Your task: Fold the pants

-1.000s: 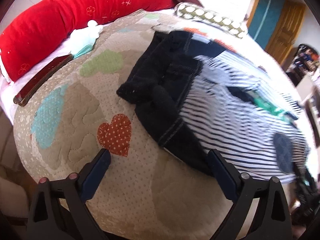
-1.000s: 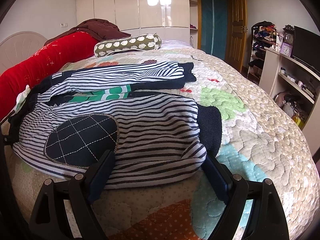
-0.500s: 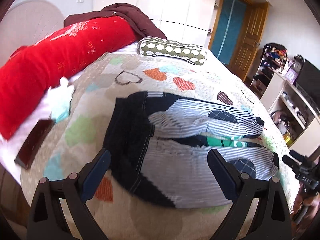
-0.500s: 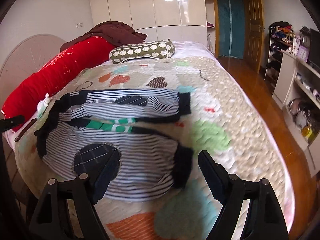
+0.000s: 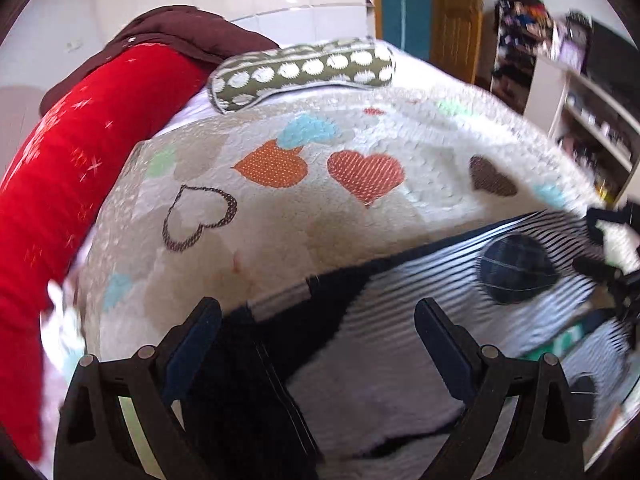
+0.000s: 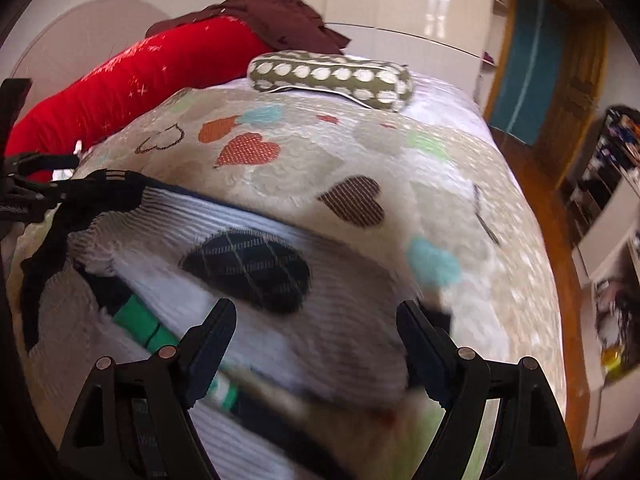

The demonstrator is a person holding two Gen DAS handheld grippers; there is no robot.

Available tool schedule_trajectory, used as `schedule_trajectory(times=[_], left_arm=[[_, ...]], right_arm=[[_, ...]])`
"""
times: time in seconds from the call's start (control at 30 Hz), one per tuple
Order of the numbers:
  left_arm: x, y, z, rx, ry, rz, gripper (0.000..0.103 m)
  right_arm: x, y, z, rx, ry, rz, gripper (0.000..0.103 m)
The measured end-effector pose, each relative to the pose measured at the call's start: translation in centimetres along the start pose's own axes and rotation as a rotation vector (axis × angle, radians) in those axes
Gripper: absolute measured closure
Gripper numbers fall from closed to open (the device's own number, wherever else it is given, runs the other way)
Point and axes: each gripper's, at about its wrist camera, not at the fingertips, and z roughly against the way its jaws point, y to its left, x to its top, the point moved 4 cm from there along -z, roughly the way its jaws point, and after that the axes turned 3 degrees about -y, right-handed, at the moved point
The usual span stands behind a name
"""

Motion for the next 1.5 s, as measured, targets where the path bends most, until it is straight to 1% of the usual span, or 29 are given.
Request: schedule_trajectory(times=[0.07,0.13,0.23,0.27,0.3,0.33,0.37,0.4,0.43,0.47,0.5,0.63,0.7,0.73,0.83,0.87,0.9,0.97,1.03,1.1,1.17,1.23,1.27,1.3,1.37,1.4,1.43,1.47,1.5], left_arm=[[0.5,0.2,-2.4,0.005,0.038,-0.044,0.006],[0.8,0.3,-4.1,-0.003,0.071,-0.069,0.006],[0.6,0.8,-6.9,-0.027,0.137,-0.084,0.006],[0.4,0.9,-7.7,-0.031,0.163,-0.083,0.01],[0.1,0.8,-8.2,-0.045,0.185,-0.078,0.016],[-0.1,0.7,-8.3,-0.101,0.197,-0.052,0.035],[-0.1,0.5,-8.0,-0.148,0.189,-0.029,0.062],[-0.1,0.3,-7.5,-0.18,0.178,-0.018,0.076],[0.0,0.1,-7.0,-0.158,0.172,-0.024,0.098],[0.0,0.0,-6.5,-0.148,0.167,-0.031,0.098],[0.0,-0.2,-5.5,-0.131,0.141,-0.038,0.098],[-0.5,-0.2,-1.6,-0.122,0.082,-0.018,0.098],[-1.2,0.1,1.5,-0.115,0.037,-0.005,0.098],[-1.2,0.2,2.4,-0.115,0.024,-0.002,0.098],[-3.1,0.5,6.8,-0.114,-0.045,0.019,0.098],[-3.7,0.3,8.0,-0.111,-0.063,0.023,0.098],[-4.2,0.3,8.7,-0.11,-0.075,0.029,0.098],[-6.4,0.0,10.7,-0.117,-0.096,0.06,0.098],[-8.8,-0.2,11.8,-0.117,-0.098,0.097,0.098],[-11.8,-0.3,12.2,-0.125,-0.08,0.151,0.098],[-14.9,-0.3,11.7,-0.151,-0.027,0.225,0.096],[-17.3,-0.1,10.5,-0.149,0.037,0.275,0.093],[-18.6,0.0,10.0,-0.149,0.068,0.3,0.093],[-19.2,0.1,10.0,-0.156,0.076,0.32,0.093],[-19.6,0.4,10.9,-0.17,0.061,0.35,0.092],[-19.4,0.4,11.7,-0.172,0.046,0.355,0.09],[-19.1,0.6,12.2,-0.162,0.03,0.356,0.083],[-18.8,0.8,13.1,-0.14,0.008,0.353,0.074],[-18.6,1.1,13.8,-0.121,-0.008,0.352,0.07]], right_arm=[[1.5,0.8,-2.6,0.023,0.032,0.041,0.017],[2.8,1.4,-5.7,0.035,0.084,0.087,0.017],[3.8,2.3,-9.0,0.008,0.126,0.166,0.017],[4.0,2.5,-10.1,0.007,0.147,0.19,0.019],[4.0,2.6,-10.7,0.017,0.159,0.195,0.022],[4.0,2.6,-11.1,0.042,0.166,0.185,0.036],[4.1,2.7,-11.4,0.105,0.179,0.149,0.062],[4.1,2.8,-11.2,0.151,0.187,0.116,0.075],[4.2,3.0,-11.0,0.183,0.186,0.086,0.095],[4.2,3.3,-10.7,0.193,0.186,0.08,0.097],[4.1,3.5,-10.2,0.184,0.181,0.084,0.098],[4.1,4.4,-7.3,0.169,0.137,0.071,0.099],[3.8,5.1,-4.6,0.176,0.098,0.064,0.099],[3.7,5.3,-3.6,0.178,0.085,0.063,0.099],[2.3,6.5,0.5,0.205,0.032,0.051,0.099],[1.4,7.2,2.1,0.219,0.016,0.043,0.099],[0.6,7.7,3.4,0.23,0.006,0.037,0.099],[-1.3,9.0,5.2,0.256,-0.007,0.03,0.099],[-3.4,10.1,6.5,0.282,-0.01,0.011,0.099],[-6.3,11.4,7.5,0.327,0.0,-0.033,0.099],[-8.9,12.6,7.7,0.351,0.019,-0.058,0.099],[-10.9,13.5,7.4,0.341,0.035,-0.06,0.098],[-12.2,14.0,7.3,0.327,0.045,-0.062,0.096],[-12.8,14.2,7.2,0.317,0.049,-0.065,0.095],[-13.9,14.1,7.9,0.302,0.036,-0.086,0.087],[-14.2,13.9,8.5,0.303,0.029,-0.102,0.086],[-14.3,13.5,9.0,0.306,0.026,-0.114,0.08],[-14.5,12.9,9.8,0.299,0.013,-0.131,0.072],[-14.6,12.3,10.4,0.285,-0.001,-0.142,0.069]])
